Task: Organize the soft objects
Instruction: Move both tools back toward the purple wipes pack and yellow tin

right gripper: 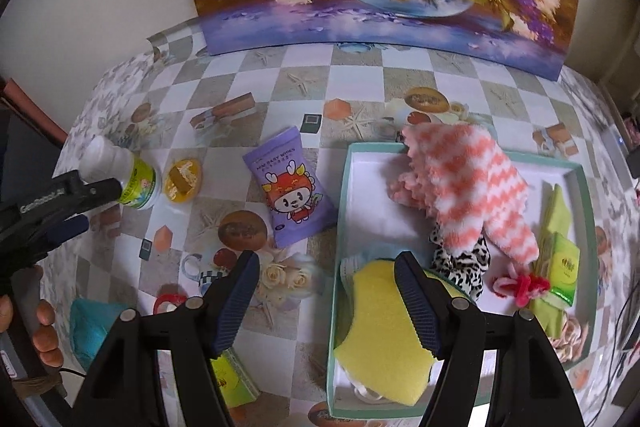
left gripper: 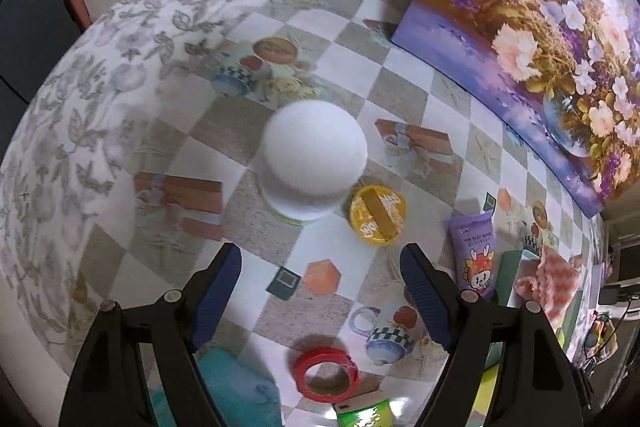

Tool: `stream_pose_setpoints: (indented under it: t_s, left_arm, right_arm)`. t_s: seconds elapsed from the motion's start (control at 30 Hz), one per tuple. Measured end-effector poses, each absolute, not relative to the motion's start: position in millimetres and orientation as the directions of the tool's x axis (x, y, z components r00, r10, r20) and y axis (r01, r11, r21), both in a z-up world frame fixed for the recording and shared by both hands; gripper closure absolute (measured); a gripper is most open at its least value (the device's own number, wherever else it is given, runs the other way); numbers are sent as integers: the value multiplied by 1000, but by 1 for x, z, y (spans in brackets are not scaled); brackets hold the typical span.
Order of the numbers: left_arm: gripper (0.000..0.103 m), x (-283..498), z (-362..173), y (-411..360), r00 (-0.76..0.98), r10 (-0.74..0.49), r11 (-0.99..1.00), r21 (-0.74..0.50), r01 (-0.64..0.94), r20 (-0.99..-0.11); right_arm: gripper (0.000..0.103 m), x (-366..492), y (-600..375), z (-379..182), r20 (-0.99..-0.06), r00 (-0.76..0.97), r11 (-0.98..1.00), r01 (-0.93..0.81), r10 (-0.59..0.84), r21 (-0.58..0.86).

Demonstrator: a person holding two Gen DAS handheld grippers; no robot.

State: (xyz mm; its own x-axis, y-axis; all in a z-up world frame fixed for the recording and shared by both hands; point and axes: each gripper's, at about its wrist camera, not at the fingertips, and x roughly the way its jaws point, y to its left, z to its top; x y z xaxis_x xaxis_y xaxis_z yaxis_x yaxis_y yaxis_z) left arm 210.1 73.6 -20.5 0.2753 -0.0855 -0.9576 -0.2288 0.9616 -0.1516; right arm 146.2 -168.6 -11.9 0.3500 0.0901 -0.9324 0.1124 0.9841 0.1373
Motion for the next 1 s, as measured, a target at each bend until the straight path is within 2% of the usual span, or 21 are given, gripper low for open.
stream_pose_setpoints:
  t_s: [0.57, 0.73, 1.0]
  left_arm:
    - [21, 221, -36, 54, 251, -150, 959, -202, -197, -956]
    - [21, 223, -41, 53, 249, -153, 955, -208, -212, -956]
    - [21, 230, -50, 50, 251, -159, 944, -221, -244, -955]
  right_arm:
    - [30, 168, -161, 6, -907, 407, 991, 38, 105, 132]
    - [30, 182, -136, -11, -909, 374, 983, -37, 182, 181]
    - [30, 204, -125, -43, -922, 322, 977, -81, 215, 199]
